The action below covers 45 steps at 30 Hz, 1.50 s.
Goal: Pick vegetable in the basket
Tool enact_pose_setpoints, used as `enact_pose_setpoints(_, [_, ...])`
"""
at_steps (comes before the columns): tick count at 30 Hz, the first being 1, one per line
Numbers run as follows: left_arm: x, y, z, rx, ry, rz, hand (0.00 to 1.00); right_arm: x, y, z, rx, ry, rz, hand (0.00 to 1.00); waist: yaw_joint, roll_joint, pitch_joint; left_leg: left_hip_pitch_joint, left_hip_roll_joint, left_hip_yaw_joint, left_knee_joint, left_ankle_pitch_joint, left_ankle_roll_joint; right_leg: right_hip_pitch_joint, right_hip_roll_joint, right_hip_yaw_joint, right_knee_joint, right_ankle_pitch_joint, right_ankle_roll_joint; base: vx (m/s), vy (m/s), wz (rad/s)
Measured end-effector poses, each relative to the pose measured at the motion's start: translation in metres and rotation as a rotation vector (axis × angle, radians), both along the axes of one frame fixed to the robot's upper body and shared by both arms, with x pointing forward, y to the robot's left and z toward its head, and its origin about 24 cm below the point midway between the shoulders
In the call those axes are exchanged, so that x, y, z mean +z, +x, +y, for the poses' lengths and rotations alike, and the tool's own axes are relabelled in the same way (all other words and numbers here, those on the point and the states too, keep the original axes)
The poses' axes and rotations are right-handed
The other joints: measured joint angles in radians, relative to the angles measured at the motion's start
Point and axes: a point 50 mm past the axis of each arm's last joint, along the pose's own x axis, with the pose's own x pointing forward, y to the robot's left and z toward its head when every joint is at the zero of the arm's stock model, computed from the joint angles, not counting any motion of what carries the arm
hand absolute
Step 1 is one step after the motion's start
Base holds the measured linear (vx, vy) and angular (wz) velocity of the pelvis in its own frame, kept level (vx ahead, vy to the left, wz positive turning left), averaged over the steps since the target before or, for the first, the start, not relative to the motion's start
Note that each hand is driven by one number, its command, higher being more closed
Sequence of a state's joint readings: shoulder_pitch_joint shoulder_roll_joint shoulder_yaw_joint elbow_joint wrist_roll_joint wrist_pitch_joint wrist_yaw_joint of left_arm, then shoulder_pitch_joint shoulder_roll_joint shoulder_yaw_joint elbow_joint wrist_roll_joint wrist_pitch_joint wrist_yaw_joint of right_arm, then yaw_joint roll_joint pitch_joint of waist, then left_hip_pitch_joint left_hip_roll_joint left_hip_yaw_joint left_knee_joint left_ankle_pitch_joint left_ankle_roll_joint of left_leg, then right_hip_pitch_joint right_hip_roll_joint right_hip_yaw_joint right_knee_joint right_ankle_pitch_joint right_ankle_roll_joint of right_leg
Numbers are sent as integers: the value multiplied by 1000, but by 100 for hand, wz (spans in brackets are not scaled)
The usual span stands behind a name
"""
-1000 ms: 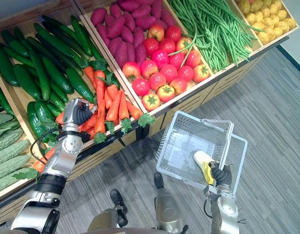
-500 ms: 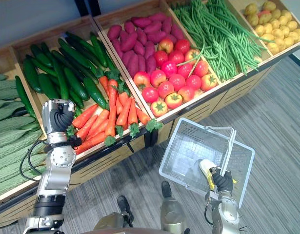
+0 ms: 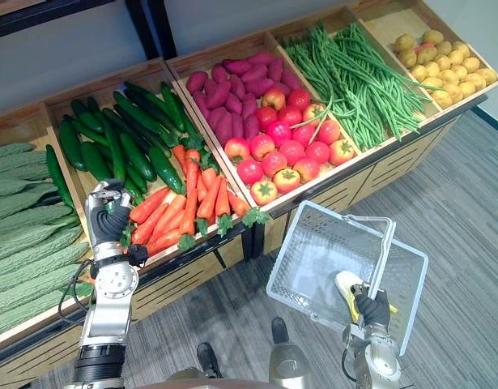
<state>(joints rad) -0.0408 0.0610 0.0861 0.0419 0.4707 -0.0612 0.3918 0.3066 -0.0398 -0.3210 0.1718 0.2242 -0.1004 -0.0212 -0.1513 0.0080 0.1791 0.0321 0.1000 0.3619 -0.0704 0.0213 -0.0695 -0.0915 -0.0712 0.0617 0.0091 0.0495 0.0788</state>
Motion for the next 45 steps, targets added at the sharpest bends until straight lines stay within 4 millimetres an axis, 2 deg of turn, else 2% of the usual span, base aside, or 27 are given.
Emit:
enact_pose_setpoints(10, [-38, 1, -4, 16, -23, 195, 0, -5, -4, 4, -2, 26, 29, 100, -6, -4, -2, -8, 1, 27, -6, -1, 0, -24, 6, 27, -4, 1, 1, 10, -2, -9])
enact_pose_setpoints(13, [-51, 4, -4, 20, -25, 263, 0, -4, -1, 6, 6, 27, 20, 100, -6, -13, -2, -26, 0, 48, -9, -1, 0, -55, 9, 46, -4, 6, 1, 5, -6, -17])
enact_pose_setpoints(15, [-57, 8, -4, 22, -19, 304, 0, -4, 2, 8, 18, 30, 15, 100, -22, -19, -2, -35, 0, 53, -10, -1, 0, -66, 10, 51, -4, 8, 2, 7, -10, -14])
enact_pose_setpoints(17, [-57, 13, -3, 18, 0, 311, 0, -3, 5, 11, 29, 34, 9, 100, -32, -26, 0, -47, 1, 59, -8, -1, 0, -82, 11, 57, -3, 12, 2, -1, -13, -9])
enact_pose_setpoints(21, [-42, 35, -6, -23, 54, 273, 0, -1, 10, 14, 42, 37, -3, 100, -35, -42, 7, -77, 2, 76, 2, -1, 0, -117, 13, 78, -3, 24, 3, -15, -13, -12])
enact_pose_setpoints(23, [-38, 44, -6, -29, 69, 270, 0, 0, 15, 18, 61, 40, -16, 100, -52, -50, 12, -94, 2, 77, 9, -1, 0, -131, 12, 79, -3, 30, 2, -34, -12, -6])
enact_pose_setpoints(26, [-24, 59, -8, -40, 81, 235, 0, 4, 22, 19, 66, 46, -39, 100, -56, -65, 44, -112, 2, 81, 18, 0, 0, -149, 11, 85, -4, 39, 3, -32, -12, -4])
enact_pose_setpoints(27, [-18, 64, -10, -45, 86, 218, 100, 5, 24, 20, 66, 46, -47, 100, -56, -64, 52, -120, 2, 81, 19, 0, 0, -157, 11, 87, -4, 41, 4, 0, 0, 0])
enact_pose_setpoints(31, [3, 81, -13, -55, 122, 158, 100, 8, 30, 21, 68, 52, -68, 100, -56, -63, 81, -131, 1, 80, 19, 0, 0, -168, 5, 88, -4, 44, 6, 0, 0, 0])
enact_pose_setpoints(36, [14, 91, -7, -56, 156, 150, 100, 10, 33, 21, 55, 60, -81, 100, -59, -65, 86, -137, -12, 77, 19, -1, 1, -174, -2, 89, -4, 45, 8, 0, 0, 0])
enact_pose_setpoints(45, [25, 89, -4, -57, 169, 100, 100, 14, 36, 21, 51, 56, -121, 100, -62, -60, 112, -112, -12, 68, 14, -4, 6, -144, -10, 86, -12, 46, 9, 0, -4, 2])
